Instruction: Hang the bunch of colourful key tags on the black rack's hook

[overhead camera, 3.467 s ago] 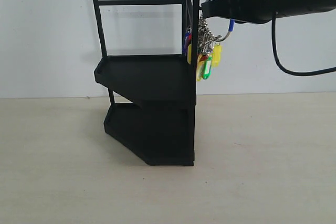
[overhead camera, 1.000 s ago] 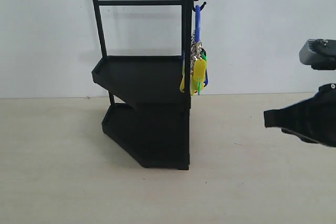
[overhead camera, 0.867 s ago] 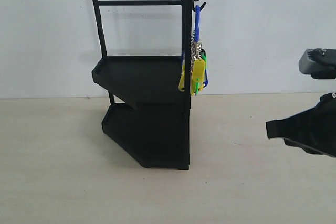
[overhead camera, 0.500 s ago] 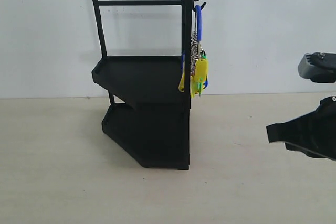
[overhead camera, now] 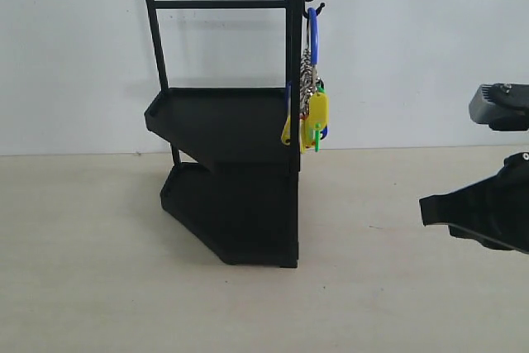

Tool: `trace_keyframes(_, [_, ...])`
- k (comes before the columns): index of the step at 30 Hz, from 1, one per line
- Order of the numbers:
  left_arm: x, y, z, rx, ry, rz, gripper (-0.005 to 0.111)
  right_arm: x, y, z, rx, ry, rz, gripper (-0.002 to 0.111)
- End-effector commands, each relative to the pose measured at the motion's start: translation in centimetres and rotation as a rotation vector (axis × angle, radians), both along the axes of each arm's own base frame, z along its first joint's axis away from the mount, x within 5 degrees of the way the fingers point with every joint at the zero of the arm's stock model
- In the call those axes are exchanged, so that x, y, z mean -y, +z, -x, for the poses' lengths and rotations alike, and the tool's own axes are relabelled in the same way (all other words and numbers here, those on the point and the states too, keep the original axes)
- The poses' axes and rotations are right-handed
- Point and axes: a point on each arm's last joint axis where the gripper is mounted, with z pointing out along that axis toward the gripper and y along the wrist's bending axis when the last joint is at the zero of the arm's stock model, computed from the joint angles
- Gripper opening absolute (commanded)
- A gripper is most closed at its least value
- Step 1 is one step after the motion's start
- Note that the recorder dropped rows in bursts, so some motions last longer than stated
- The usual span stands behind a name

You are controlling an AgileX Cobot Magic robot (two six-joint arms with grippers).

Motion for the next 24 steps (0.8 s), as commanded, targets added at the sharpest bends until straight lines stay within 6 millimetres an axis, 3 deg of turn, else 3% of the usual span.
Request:
trace_keyframes(1, [0.0,0.1,0.0,0.011,0.000,-0.008,0.004,0.2,0.1,0.1,0.008,-0.010,-0.006,0.000])
trace_keyframes(9, [0.0,0.1,0.0,0.011,0.000,-0.008,0.004,0.6,3.8,2.8,0.169,-0.009,-0.036,0.000])
trace_keyframes(17, [0.0,0.1,0.0,0.011,0.000,-0.008,0.004,1.6,8.1,9.0,0.337,0.002,-0.083,0.000])
trace_keyframes(21, [0.0,0.1,0.0,0.011,0.000,-0.008,0.004,2.0,9.1,11.7,0.414,0.007,-0.102,0.000])
trace_keyframes(24, [0.0,0.1,0.0,0.011,0.000,-0.008,0.004,2.3,8.9,13.4,0.476,0.002,-0.119,0.000])
